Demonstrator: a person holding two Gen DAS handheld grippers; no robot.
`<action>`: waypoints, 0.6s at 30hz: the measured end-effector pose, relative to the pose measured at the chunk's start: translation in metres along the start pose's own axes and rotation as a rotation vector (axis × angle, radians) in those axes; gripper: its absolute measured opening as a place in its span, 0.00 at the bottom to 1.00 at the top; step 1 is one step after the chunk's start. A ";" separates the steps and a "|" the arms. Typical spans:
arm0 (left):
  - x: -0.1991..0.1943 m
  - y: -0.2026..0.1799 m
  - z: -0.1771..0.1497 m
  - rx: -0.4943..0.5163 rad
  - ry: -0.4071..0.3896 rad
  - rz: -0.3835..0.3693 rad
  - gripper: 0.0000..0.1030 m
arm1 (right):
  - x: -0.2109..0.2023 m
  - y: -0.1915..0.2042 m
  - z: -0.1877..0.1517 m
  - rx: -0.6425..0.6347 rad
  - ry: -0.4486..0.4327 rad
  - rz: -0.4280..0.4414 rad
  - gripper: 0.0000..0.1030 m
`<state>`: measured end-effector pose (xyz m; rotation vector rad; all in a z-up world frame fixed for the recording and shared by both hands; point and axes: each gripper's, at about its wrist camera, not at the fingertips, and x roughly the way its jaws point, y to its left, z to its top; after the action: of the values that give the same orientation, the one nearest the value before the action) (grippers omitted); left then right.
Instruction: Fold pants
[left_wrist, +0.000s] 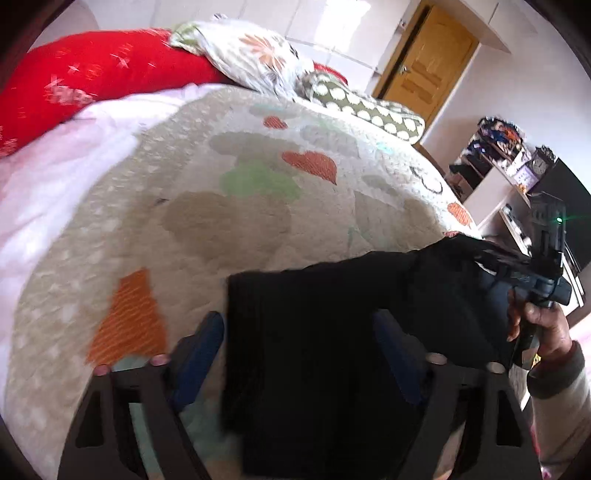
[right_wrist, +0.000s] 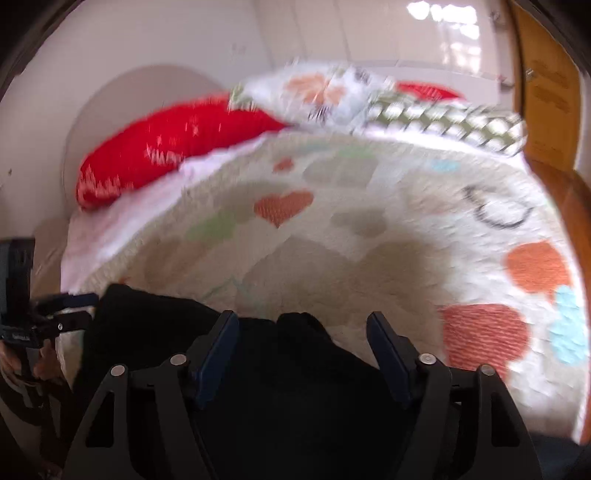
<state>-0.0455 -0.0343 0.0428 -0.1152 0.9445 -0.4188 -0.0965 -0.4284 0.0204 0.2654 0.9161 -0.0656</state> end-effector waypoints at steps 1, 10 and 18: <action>0.010 -0.005 0.005 0.014 0.031 0.011 0.47 | 0.008 -0.002 0.001 -0.002 0.029 0.001 0.16; 0.044 0.008 0.026 -0.073 0.036 0.034 0.34 | 0.040 -0.027 0.008 0.105 -0.013 -0.069 0.06; -0.003 -0.006 0.005 -0.030 -0.031 0.187 0.47 | -0.008 -0.022 0.000 0.140 -0.078 -0.014 0.37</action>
<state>-0.0443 -0.0388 0.0494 -0.0594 0.9223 -0.2295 -0.1045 -0.4500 0.0225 0.3837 0.8373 -0.1528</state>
